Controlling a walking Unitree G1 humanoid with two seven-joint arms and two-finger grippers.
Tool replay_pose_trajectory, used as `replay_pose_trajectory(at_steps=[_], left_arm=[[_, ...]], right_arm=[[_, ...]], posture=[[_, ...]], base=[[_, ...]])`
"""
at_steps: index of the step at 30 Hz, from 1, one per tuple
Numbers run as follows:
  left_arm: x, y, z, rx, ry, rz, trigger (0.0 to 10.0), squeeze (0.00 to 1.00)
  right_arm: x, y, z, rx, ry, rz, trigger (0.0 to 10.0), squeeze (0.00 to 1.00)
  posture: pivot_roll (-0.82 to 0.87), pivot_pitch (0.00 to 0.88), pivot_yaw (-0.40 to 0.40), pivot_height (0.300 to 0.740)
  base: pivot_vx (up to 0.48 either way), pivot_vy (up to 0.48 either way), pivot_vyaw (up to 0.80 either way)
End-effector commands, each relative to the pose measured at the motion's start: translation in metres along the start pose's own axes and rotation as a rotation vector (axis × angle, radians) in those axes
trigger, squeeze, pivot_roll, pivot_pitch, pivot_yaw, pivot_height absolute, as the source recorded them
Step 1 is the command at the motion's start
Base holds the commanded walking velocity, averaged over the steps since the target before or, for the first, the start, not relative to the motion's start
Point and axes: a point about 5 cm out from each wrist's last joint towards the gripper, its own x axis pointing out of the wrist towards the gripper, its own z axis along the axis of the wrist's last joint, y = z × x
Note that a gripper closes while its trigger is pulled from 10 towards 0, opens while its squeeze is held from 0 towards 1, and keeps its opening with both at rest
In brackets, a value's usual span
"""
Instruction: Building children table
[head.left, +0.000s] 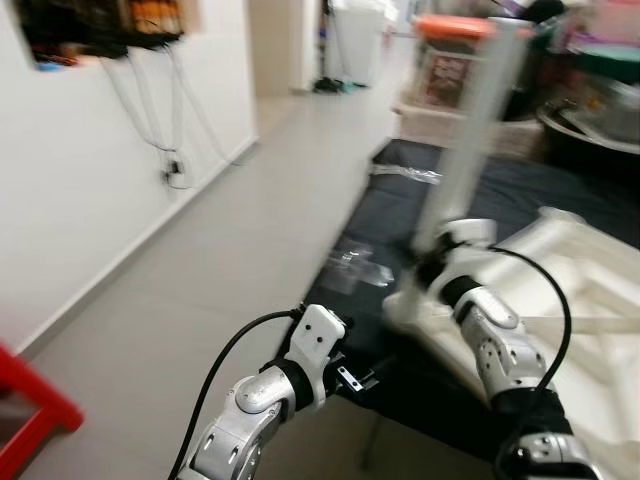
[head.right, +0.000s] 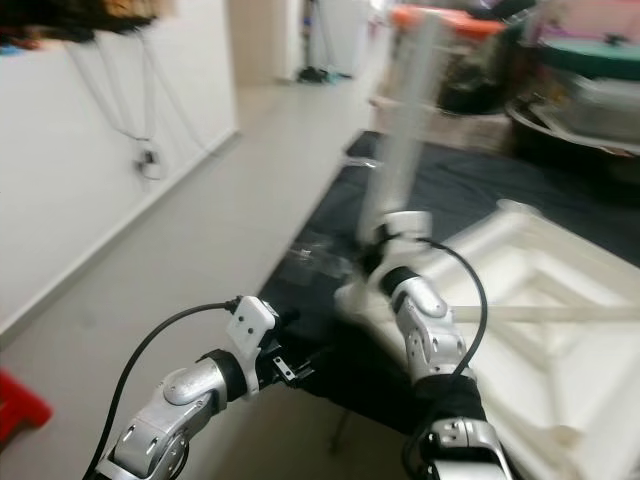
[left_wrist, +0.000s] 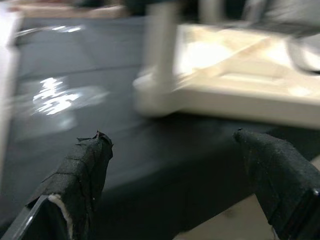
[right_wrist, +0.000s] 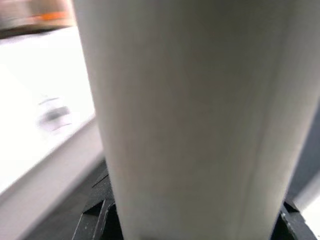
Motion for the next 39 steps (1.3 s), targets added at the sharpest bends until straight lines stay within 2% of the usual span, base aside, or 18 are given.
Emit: replay_pose_trajectory(at_steps=[1,3,6,12,13,14,21,22,24,25,27,28,29,30,31,34,36,39], left_arm=[[0.001,0.0,0.001,0.011,0.007,-0.005,10.0,0.0],[0.001,-0.001,0.001,0.011,0.007,-0.005,10.0,0.0],[0.0,-0.001,0.001,0.01,0.008,-0.004,10.0,0.0],[0.001,-0.001,0.0,0.01,0.008,-0.005,10.0,0.0],[0.001,-0.001,0.0,0.01,0.008,-0.006,10.0,0.0],[0.001,-0.001,0.0,0.01,0.008,-0.005,10.0,0.0],[0.001,-0.001,0.0,0.01,0.008,-0.005,10.0,0.0],[0.001,-0.001,0.001,0.01,0.007,-0.004,10.0,0.0],[0.001,-0.001,0.001,0.01,0.007,-0.004,10.0,0.0],[0.001,-0.001,0.001,0.01,0.007,-0.004,10.0,0.0],[0.001,-0.001,0.001,0.011,0.006,-0.004,10.0,0.0],[0.001,-0.001,0.001,0.011,0.006,-0.004,10.0,0.0],[0.002,-0.001,0.001,0.012,0.006,-0.005,10.0,0.0],[0.002,-0.001,0.001,0.012,0.006,-0.005,10.0,0.0],[0.002,-0.001,0.001,0.013,0.006,-0.005,10.0,0.0],[0.002,-0.001,0.001,0.013,0.006,-0.005,10.0,0.0],[0.002,-0.001,0.001,0.015,0.005,-0.006,10.0,0.0],[0.002,0.0,0.001,0.016,0.006,-0.006,10.0,0.0]], right_arm=[[-0.007,-0.033,-0.021,0.062,0.097,-0.22,0.0,0.0],[-0.028,-0.05,-0.026,0.115,0.08,-0.522,0.0,0.0],[-0.038,-0.047,-0.029,0.139,0.064,-0.618,0.0,0.0],[-0.035,-0.025,-0.03,0.172,0.029,-0.589,0.0,0.0],[-0.031,-0.019,-0.032,0.193,0.03,-0.542,10.0,0.0],[-0.029,-0.014,-0.031,0.197,0.027,-0.515,10.0,1.0],[-0.026,-0.008,-0.029,0.202,0.014,-0.473,10.0,1.0],[-0.023,-0.005,-0.024,0.181,-0.023,-0.418,10.0,0.0],[-0.014,-0.003,-0.008,0.204,-0.097,-0.177,10.0,0.0],[-0.014,-0.003,-0.008,0.204,-0.097,-0.177,10.0,0.0],[-0.011,-0.007,0.005,0.185,-0.117,0.08,10.0,0.0],[-0.011,-0.007,0.005,0.185,-0.117,0.08,10.0,0.0],[-0.014,-0.006,0.011,0.148,-0.093,0.291,10.0,0.0],[-0.014,-0.006,0.011,0.148,-0.093,0.291,10.0,0.0],[-0.02,-0.002,0.012,0.119,-0.057,0.466,10.0,0.0],[-0.022,0.0,0.012,0.111,-0.043,0.525,10.0,0.0],[-0.035,0.013,0.005,0.018,0.03,0.765,10.0,0.0],[-0.046,0.023,-0.005,-0.048,0.102,0.941,10.0,0.0]], posture=[[0.13,0.0,-0.055,0.74],[0.13,0.0,-0.057,0.74],[0.13,0.0,-0.057,0.74],[0.13,0.0,-0.057,0.74],[0.13,0.0,-0.059,0.74],[0.13,0.0,-0.059,0.74],[0.13,0.0,-0.059,0.74],[0.13,0.0,-0.059,0.74],[0.13,0.0,-0.062,0.74],[0.13,0.0,-0.062,0.74],[0.13,0.0,-0.06,0.74],[0.13,0.0,-0.06,0.74],[0.13,0.0,-0.06,0.74],[0.13,0.0,-0.06,0.74],[0.13,0.0,-0.06,0.74],[0.13,0.0,-0.06,0.74],[0.13,0.0,-0.06,0.74],[0.14,0.0,-0.065,0.74]], base=[[0.0,0.0,0.0],[0.0,0.0,0.0],[0.0,0.0,0.0],[0.0,0.0,0.0],[0.0,0.0,0.0],[0.0,0.0,0.0],[0.0,0.0,0.0],[0.0,0.0,0.0],[0.0,0.0,0.0],[0.0,0.0,0.0],[0.0,0.0,0.0],[0.0,0.0,0.0],[0.0,0.0,0.0],[0.0,0.0,0.0],[0.0,0.0,0.0],[0.0,0.0,0.0],[0.0,0.0,0.0],[0.0,0.0,0.0]])
